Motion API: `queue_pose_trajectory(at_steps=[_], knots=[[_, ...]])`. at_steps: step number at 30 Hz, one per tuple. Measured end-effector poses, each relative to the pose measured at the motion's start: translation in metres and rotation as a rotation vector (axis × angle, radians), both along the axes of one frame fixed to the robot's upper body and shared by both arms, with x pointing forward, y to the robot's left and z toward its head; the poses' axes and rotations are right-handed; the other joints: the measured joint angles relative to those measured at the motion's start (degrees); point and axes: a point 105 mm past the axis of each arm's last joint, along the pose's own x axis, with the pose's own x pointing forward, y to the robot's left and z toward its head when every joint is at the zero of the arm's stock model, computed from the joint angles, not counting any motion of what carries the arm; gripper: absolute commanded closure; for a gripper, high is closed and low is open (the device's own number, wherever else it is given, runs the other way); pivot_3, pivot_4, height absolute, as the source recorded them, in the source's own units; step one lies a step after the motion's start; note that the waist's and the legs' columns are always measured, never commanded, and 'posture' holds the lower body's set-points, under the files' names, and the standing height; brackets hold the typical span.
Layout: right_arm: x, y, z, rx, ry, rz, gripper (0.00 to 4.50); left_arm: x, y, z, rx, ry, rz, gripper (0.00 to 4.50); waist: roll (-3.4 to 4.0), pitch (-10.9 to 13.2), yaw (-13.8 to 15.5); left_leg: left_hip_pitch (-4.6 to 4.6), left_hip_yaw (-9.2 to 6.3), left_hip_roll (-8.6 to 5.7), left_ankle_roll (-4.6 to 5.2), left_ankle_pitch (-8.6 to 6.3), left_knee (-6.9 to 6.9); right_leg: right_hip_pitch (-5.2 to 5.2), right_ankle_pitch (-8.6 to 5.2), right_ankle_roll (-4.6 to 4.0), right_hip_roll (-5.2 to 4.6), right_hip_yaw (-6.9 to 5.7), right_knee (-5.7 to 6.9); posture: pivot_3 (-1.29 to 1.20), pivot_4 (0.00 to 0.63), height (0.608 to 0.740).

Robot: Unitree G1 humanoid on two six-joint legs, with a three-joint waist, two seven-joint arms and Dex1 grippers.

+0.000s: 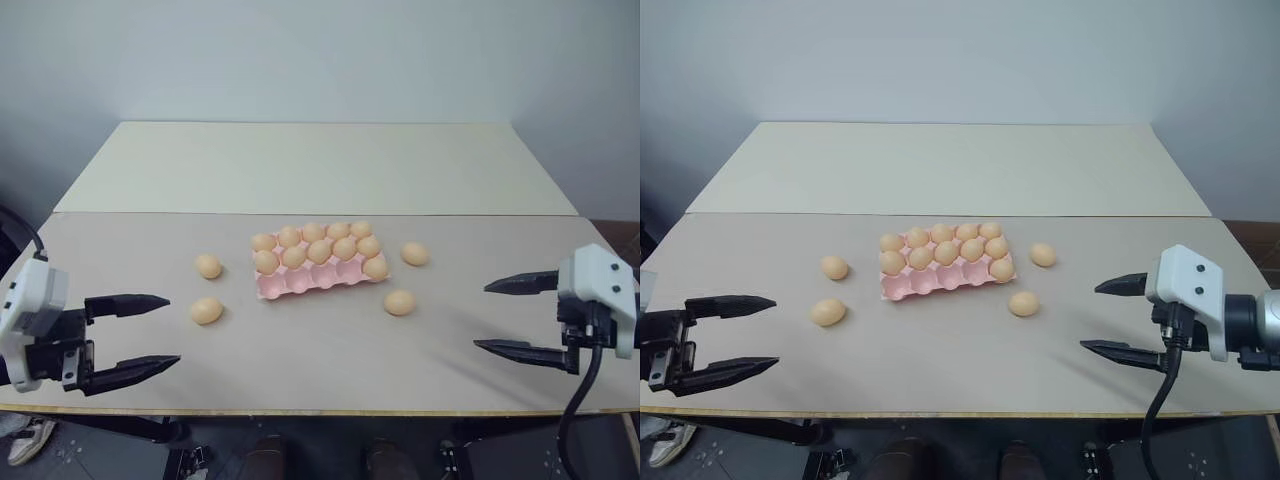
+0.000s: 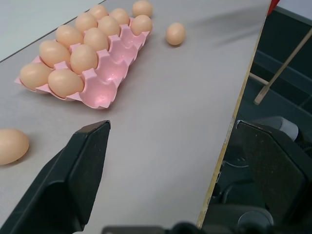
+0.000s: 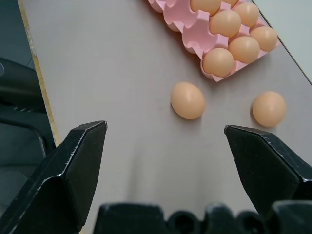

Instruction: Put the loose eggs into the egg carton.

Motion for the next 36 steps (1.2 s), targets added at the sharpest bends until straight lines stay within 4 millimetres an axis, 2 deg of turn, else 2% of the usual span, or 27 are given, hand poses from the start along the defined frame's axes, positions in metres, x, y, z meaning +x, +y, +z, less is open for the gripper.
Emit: queue_pose_trajectory(at_steps=[7, 21, 30, 36], knots=[[0.0, 0.0, -0.002, 0.0, 0.009, 0.003, 0.02, 0.007, -0.001, 0.007, -0.011, -0.058, 0.047, 0.0, 0.0, 0.0, 0.06, 0.0, 0.0, 0.01, 0.0, 0.0, 0.0, 0.0, 0.0, 0.0, -0.01, 0.0, 0.01, 0.0, 0.15, 0.74], [0.003, 0.001, -0.002, -0.005, 0.001, 0.009, 0.02, 0.006, -0.006, 0.008, -0.005, -0.072, 0.021, 0.0, 0.0, 0.0, 0.01, 0.0, 0.0, -0.01, 0.0, 0.0, 0.0, 0.0, 0.0, 0.0, 0.0, 0.01, 0.0, 0.0, 0.15, 0.74], [0.023, 0.008, -0.004, -0.067, -0.027, -0.003, 0.02, 0.004, -0.019, 0.004, -0.018, -0.067, -0.04, 0.0, 0.01, 0.0, -0.25, 0.01, 0.0, 0.0, 0.0, 0.0, 0.0, -0.02, 0.0, 0.0, 0.01, 0.02, 0.02, 0.0, 0.15, 0.74], [0.047, 0.022, -0.02, -0.118, -0.061, 0.02, 0.02, 0.007, -0.027, -0.003, -0.032, -0.043, -0.069, 0.0, 0.01, 0.0, -0.69, -0.02, 0.0, -0.02, 0.0, 0.0, -0.01, -0.07, 0.0, -0.01, 0.0, 0.02, 0.03, 0.0, 0.15, 0.74]])
